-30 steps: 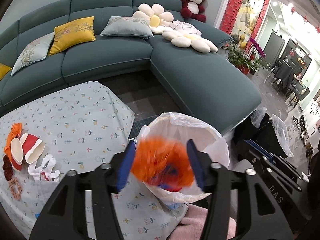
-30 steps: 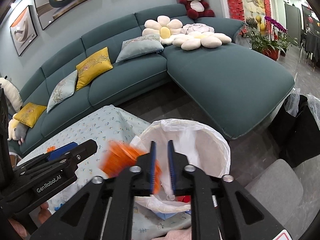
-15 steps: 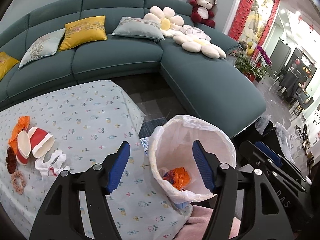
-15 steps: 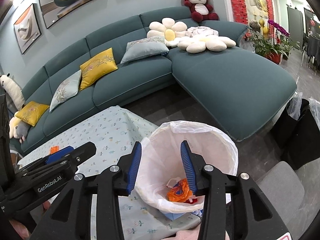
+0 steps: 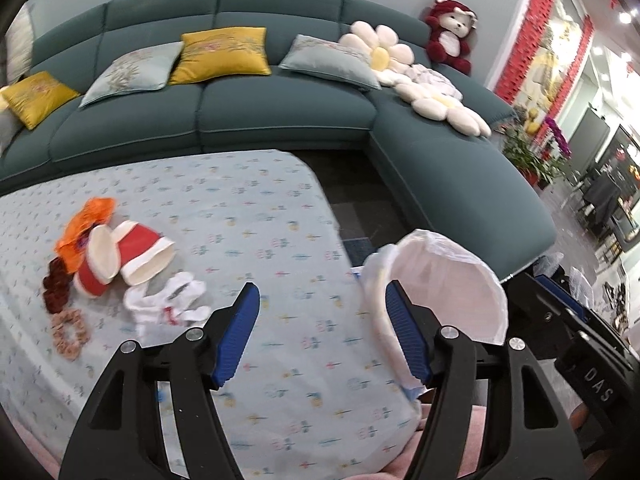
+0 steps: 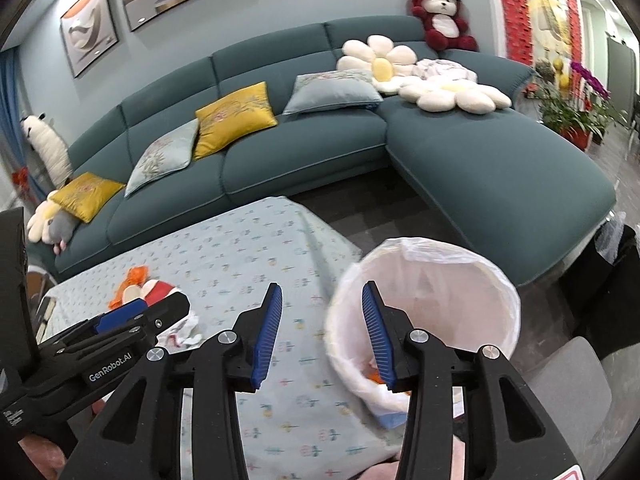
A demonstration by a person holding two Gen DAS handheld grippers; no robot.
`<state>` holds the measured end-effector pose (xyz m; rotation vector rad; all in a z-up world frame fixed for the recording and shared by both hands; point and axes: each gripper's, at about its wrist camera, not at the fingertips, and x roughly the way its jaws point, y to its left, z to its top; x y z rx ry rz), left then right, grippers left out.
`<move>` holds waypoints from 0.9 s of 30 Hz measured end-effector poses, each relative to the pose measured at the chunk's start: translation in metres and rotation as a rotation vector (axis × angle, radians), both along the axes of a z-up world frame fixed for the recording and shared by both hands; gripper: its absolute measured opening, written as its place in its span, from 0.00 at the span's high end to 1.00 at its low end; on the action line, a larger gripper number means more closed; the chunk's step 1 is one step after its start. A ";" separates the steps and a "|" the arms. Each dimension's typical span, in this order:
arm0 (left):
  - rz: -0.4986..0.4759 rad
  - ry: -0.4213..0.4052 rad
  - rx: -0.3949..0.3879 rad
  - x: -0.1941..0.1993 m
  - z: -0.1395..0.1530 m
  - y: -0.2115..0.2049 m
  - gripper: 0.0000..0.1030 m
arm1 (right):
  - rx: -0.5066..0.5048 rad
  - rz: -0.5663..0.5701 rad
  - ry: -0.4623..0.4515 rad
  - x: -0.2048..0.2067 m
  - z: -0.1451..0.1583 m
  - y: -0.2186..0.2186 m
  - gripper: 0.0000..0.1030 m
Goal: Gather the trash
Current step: 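Move both grippers back over the remaining items on the table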
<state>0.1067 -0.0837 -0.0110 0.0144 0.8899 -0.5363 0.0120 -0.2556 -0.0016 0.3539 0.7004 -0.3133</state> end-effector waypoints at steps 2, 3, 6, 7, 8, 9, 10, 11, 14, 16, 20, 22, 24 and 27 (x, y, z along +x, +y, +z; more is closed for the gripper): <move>0.021 0.002 0.002 0.001 -0.001 0.014 0.37 | -0.001 0.016 0.002 0.004 0.000 0.010 0.56; 0.034 0.001 0.006 0.002 -0.002 0.023 0.37 | -0.001 0.024 0.002 0.005 0.000 0.015 0.55; 0.062 0.005 0.010 0.003 -0.005 0.043 0.35 | -0.002 0.055 0.004 0.010 -0.001 0.034 0.54; 0.072 0.008 0.012 0.003 -0.006 0.050 0.34 | -0.003 0.063 0.006 0.011 -0.001 0.039 0.54; 0.083 0.009 0.014 0.002 -0.007 0.057 0.31 | -0.005 0.073 0.008 0.012 -0.001 0.045 0.53; 0.093 0.008 0.016 0.002 -0.008 0.063 0.31 | -0.006 0.082 0.010 0.013 -0.001 0.050 0.53; 0.104 0.010 0.019 0.002 -0.010 0.070 0.30 | -0.009 0.093 0.012 0.014 -0.002 0.056 0.51; 0.115 0.015 0.020 0.003 -0.012 0.077 0.30 | -0.011 0.102 0.013 0.015 -0.002 0.061 0.51; 0.147 0.031 0.024 0.004 -0.019 0.097 0.29 | -0.011 0.126 0.020 0.019 -0.004 0.076 0.50; 0.166 0.036 0.028 0.004 -0.022 0.107 0.27 | -0.011 0.140 0.024 0.021 -0.004 0.084 0.49; 0.200 0.050 0.031 0.006 -0.029 0.128 0.23 | -0.015 0.166 0.034 0.025 -0.006 0.101 0.46; 0.214 0.060 0.042 0.007 -0.035 0.138 0.20 | -0.016 0.179 0.041 0.028 -0.009 0.110 0.46; 0.226 0.074 0.049 0.007 -0.042 0.147 0.14 | -0.014 0.187 0.048 0.032 -0.011 0.116 0.46; 0.238 0.109 0.066 0.007 -0.057 0.161 0.14 | -0.008 0.198 0.066 0.035 -0.018 0.127 0.46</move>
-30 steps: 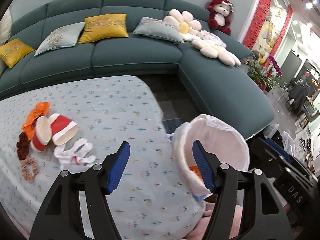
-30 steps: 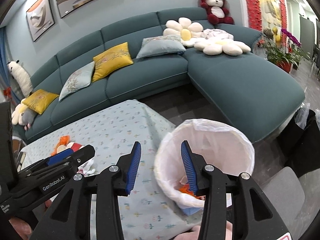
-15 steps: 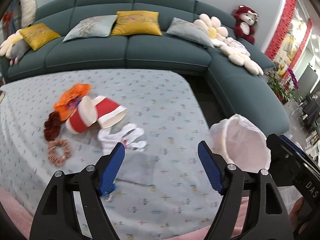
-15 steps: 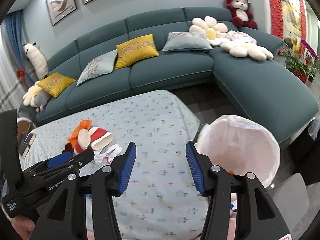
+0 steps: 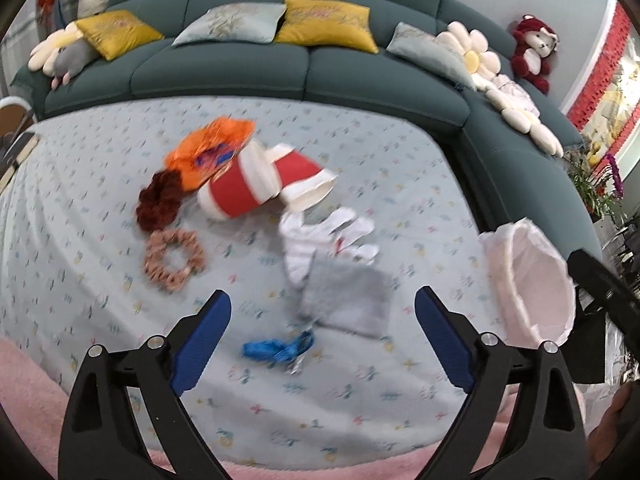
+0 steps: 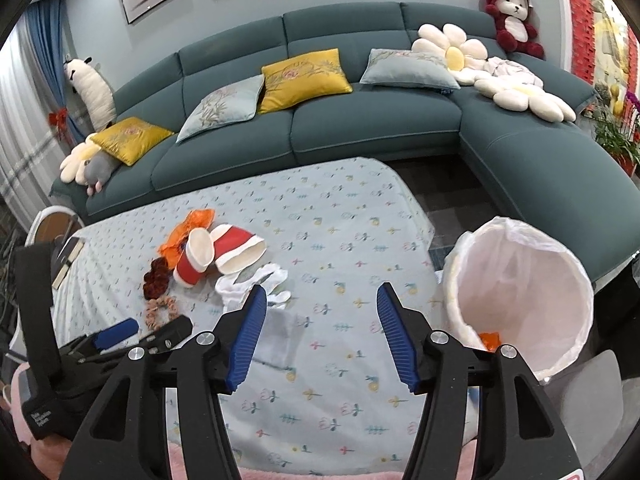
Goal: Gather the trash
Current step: 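Move both grippers back over the remaining items on the table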
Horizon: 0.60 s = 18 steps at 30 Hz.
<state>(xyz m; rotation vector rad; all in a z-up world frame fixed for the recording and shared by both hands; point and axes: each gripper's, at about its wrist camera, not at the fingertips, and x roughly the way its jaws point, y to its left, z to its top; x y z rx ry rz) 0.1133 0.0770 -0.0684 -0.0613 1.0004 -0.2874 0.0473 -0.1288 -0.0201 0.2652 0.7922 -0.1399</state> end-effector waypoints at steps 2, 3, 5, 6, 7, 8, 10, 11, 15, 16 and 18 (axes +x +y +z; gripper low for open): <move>0.006 0.027 0.011 -0.001 -0.012 0.008 0.14 | 0.005 0.006 0.014 0.002 -0.006 0.005 0.45; 0.009 0.039 0.014 -0.002 -0.018 0.012 0.14 | 0.008 0.010 0.024 0.003 -0.010 0.008 0.45; 0.012 0.065 0.025 -0.003 -0.030 0.019 0.14 | 0.010 0.019 0.043 0.006 -0.018 0.015 0.45; 0.010 0.076 0.030 -0.004 -0.035 0.022 0.14 | 0.010 0.022 0.051 0.007 -0.022 0.017 0.45; 0.005 0.089 0.036 -0.004 -0.041 0.024 0.14 | 0.011 0.027 0.062 0.009 -0.027 0.021 0.45; 0.000 0.095 0.040 -0.005 -0.045 0.026 0.14 | 0.013 0.031 0.071 0.010 -0.030 0.024 0.45; -0.011 0.108 0.048 -0.006 -0.053 0.028 0.14 | 0.017 0.040 0.093 0.014 -0.039 0.030 0.45; -0.018 0.113 0.050 -0.006 -0.057 0.029 0.14 | 0.017 0.043 0.099 0.015 -0.042 0.032 0.45; -0.048 0.128 0.062 -0.005 -0.068 0.027 0.14 | 0.023 0.052 0.135 0.021 -0.058 0.041 0.45; -0.060 0.134 0.067 -0.004 -0.072 0.025 0.15 | 0.023 0.054 0.145 0.022 -0.062 0.042 0.45; -0.081 0.144 0.069 -0.001 -0.078 0.022 0.16 | 0.024 0.057 0.163 0.026 -0.069 0.045 0.45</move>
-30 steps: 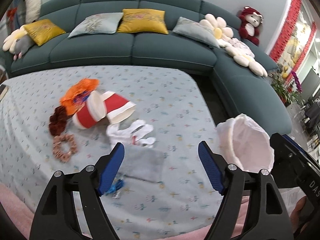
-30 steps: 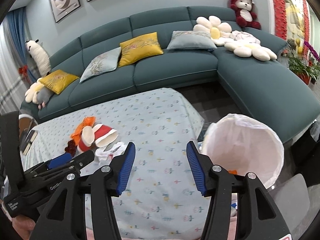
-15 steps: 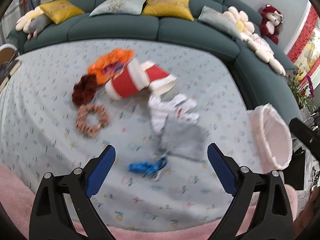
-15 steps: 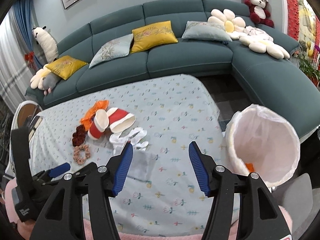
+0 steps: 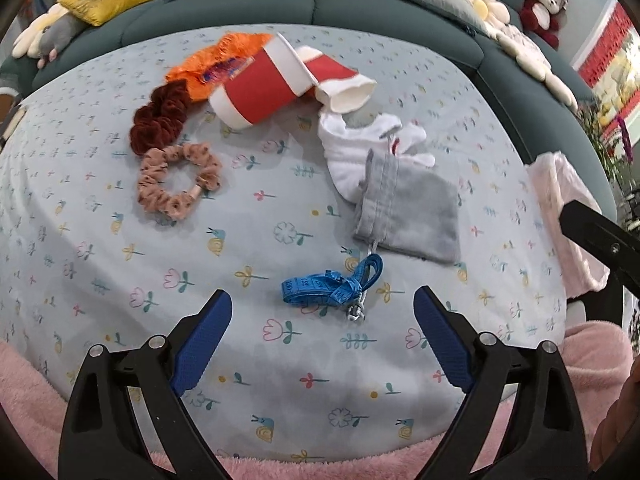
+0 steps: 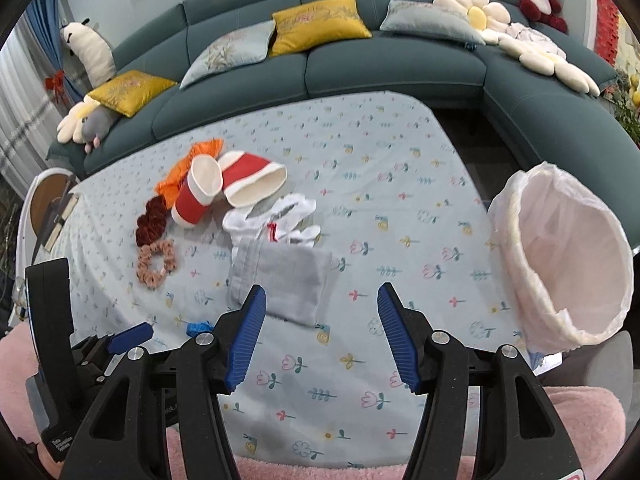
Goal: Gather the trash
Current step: 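Move both grippers back over the remaining items on the table, then grasp the blue lanyard with the left gripper while the right gripper grasps the grey pouch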
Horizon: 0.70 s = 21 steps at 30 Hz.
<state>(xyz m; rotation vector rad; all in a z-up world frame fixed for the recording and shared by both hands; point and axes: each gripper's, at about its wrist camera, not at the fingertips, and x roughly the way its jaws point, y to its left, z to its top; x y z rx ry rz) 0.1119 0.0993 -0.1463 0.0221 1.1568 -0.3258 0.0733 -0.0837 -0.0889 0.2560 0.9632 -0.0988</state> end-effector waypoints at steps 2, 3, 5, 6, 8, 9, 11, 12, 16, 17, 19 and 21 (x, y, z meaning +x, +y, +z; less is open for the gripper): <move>-0.019 0.011 0.005 0.002 -0.005 -0.004 0.19 | 0.002 0.002 0.014 0.003 -0.006 0.001 0.45; -0.028 0.015 0.004 0.003 -0.008 -0.006 0.22 | 0.003 0.002 0.023 0.005 -0.009 0.002 0.45; -0.043 0.026 0.002 0.006 -0.013 -0.009 0.27 | 0.005 0.002 0.037 0.009 -0.015 0.003 0.45; -0.051 0.034 0.000 0.007 -0.015 -0.011 0.33 | 0.006 0.003 0.042 0.010 -0.017 0.004 0.45; -0.064 0.048 0.003 0.009 -0.021 -0.014 0.42 | 0.007 0.004 0.057 0.014 -0.023 0.006 0.45; -0.067 0.046 0.008 0.010 -0.022 -0.014 0.46 | 0.007 0.005 0.061 0.016 -0.024 0.006 0.45; -0.069 0.032 0.018 0.011 -0.023 -0.014 0.54 | 0.007 0.009 0.074 0.019 -0.029 0.008 0.45; -0.071 0.029 0.016 0.012 -0.022 -0.013 0.57 | 0.007 0.010 0.080 0.021 -0.032 0.008 0.45; -0.049 0.020 -0.002 0.016 -0.019 -0.007 0.65 | 0.015 0.014 0.103 0.028 -0.042 0.012 0.45; -0.041 0.017 0.000 0.017 -0.018 -0.006 0.67 | 0.017 0.015 0.108 0.030 -0.044 0.014 0.45; -0.016 0.016 -0.003 0.020 -0.016 -0.001 0.69 | 0.015 0.019 0.116 0.035 -0.048 0.016 0.45; 0.019 0.019 -0.015 0.025 -0.014 0.007 0.71 | 0.013 0.027 0.123 0.040 -0.052 0.020 0.45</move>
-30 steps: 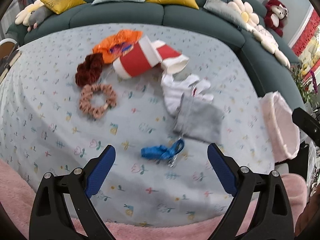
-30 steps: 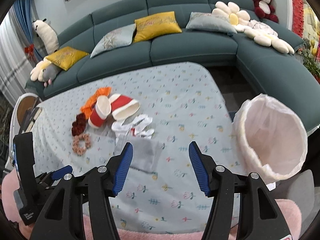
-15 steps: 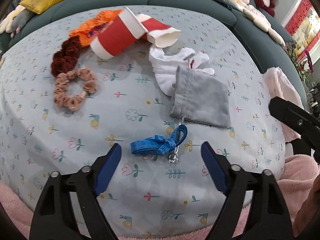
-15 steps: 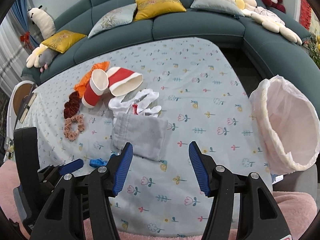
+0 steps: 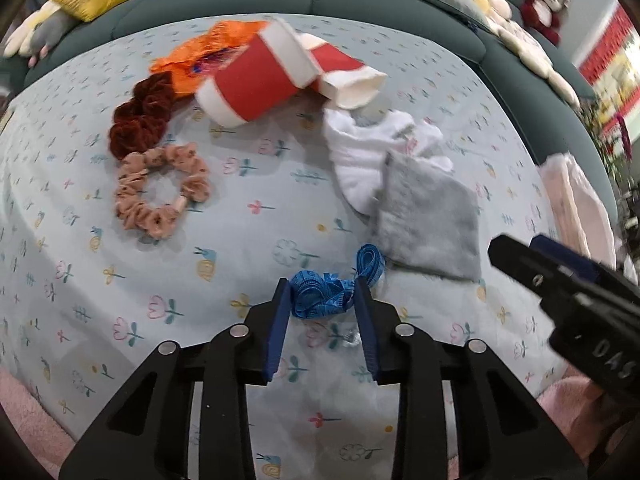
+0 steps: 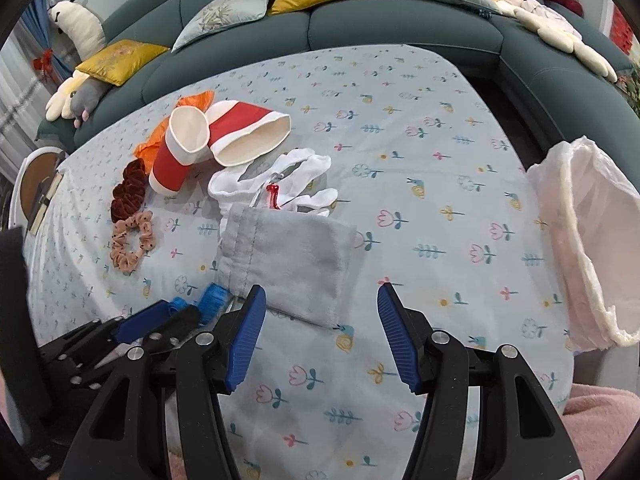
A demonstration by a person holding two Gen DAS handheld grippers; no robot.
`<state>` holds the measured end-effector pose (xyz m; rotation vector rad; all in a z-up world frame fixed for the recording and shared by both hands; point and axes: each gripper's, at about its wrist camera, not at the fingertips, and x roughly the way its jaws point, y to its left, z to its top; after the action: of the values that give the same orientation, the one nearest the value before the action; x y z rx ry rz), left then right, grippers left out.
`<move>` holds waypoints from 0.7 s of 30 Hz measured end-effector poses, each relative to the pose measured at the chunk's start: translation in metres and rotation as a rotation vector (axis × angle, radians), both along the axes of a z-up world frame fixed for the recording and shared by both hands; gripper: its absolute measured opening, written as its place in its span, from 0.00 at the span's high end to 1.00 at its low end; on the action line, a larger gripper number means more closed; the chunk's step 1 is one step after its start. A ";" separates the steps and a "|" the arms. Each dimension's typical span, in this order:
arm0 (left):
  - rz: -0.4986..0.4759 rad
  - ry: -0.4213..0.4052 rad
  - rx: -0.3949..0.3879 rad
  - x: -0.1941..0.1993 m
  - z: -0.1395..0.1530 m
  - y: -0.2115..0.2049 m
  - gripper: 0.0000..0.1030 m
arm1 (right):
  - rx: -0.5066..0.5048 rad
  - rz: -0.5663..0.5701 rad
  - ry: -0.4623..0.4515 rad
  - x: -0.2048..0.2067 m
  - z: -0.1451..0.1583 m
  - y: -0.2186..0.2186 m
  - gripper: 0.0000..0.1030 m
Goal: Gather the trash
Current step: 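Grasp the blue lanyard with the left gripper while the right gripper grasps the grey pouch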
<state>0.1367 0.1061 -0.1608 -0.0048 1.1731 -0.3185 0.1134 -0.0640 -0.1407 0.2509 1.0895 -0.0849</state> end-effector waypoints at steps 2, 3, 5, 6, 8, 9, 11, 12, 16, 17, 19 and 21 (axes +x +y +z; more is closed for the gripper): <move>0.024 0.001 -0.009 0.005 0.002 0.007 0.71 | 0.001 0.004 0.008 0.005 -0.004 0.002 0.45; 0.034 0.001 -0.012 0.007 0.003 0.011 0.72 | 0.003 0.004 0.014 0.008 -0.007 0.003 0.45; 0.052 0.002 -0.015 0.012 0.004 0.017 0.72 | 0.010 0.003 0.025 0.012 -0.013 0.005 0.45; 0.059 0.003 -0.018 0.015 0.004 0.019 0.72 | 0.014 0.002 0.030 0.014 -0.016 0.005 0.45; 0.073 0.005 -0.024 0.020 0.005 0.022 0.72 | 0.014 0.002 0.046 0.019 -0.024 0.007 0.45; 0.078 0.007 -0.026 0.022 0.004 0.023 0.72 | 0.013 0.002 0.053 0.020 -0.027 0.008 0.45; 0.083 0.009 -0.029 0.027 0.004 0.023 0.72 | 0.015 0.006 0.070 0.023 -0.035 0.010 0.51; 0.084 0.010 -0.030 0.028 0.004 0.023 0.72 | 0.017 0.007 0.078 0.023 -0.037 0.010 0.54; 0.087 0.014 -0.034 0.031 0.003 0.023 0.72 | -0.033 0.026 0.076 0.024 -0.041 0.015 0.71; 0.087 0.015 -0.035 0.032 0.003 0.022 0.72 | -0.039 0.035 0.078 0.024 -0.041 0.015 0.81; 0.086 0.015 -0.036 0.031 0.004 0.020 0.72 | -0.020 0.046 0.081 0.024 -0.041 0.015 0.93; 0.082 0.012 -0.038 0.031 0.007 0.015 0.72 | -0.020 0.046 0.078 0.023 -0.038 0.015 0.94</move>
<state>0.1679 0.1213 -0.1537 -0.0883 1.1756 -0.2690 0.1368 -0.0492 -0.1791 0.2057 1.1709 -0.0648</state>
